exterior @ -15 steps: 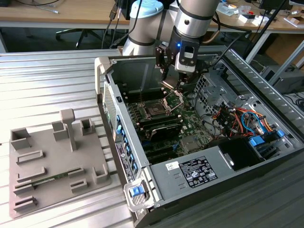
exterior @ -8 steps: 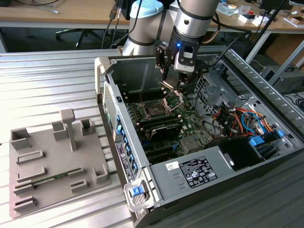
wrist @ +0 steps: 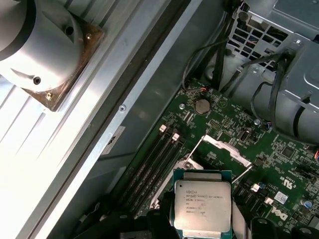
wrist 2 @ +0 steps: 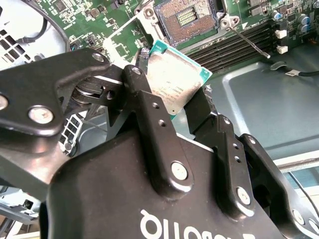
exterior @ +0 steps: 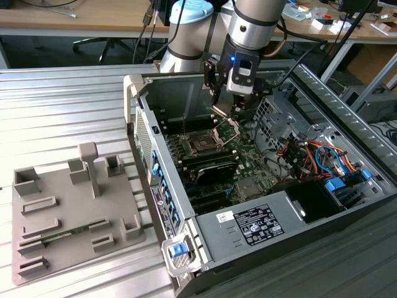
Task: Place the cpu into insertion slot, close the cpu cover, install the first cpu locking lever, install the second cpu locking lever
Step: 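Place the cpu into insertion slot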
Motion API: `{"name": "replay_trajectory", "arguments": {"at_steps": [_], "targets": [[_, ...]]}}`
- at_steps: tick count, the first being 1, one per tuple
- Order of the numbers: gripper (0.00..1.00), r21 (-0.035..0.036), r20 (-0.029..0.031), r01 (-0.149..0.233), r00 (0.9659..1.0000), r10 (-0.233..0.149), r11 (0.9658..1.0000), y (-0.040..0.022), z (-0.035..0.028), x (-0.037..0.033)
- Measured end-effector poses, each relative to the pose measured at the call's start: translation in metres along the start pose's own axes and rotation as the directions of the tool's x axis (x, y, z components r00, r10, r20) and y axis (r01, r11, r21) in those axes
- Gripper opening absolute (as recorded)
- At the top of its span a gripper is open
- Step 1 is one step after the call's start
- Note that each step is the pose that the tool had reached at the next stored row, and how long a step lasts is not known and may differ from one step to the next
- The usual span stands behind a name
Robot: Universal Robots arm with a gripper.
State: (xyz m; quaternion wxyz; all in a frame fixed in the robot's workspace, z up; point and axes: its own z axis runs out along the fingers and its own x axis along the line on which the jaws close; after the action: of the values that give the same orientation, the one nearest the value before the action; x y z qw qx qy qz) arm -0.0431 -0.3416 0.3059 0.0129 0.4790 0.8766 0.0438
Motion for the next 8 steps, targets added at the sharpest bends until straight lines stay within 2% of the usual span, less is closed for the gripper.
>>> {"name": "replay_trajectory", "arguments": {"at_steps": [8], "targets": [[0.55, -0.0006, 0.0026, -0.029, 0.9996, 0.029, 0.9996, 0.0000, 0.0001, 0.0000]]}}
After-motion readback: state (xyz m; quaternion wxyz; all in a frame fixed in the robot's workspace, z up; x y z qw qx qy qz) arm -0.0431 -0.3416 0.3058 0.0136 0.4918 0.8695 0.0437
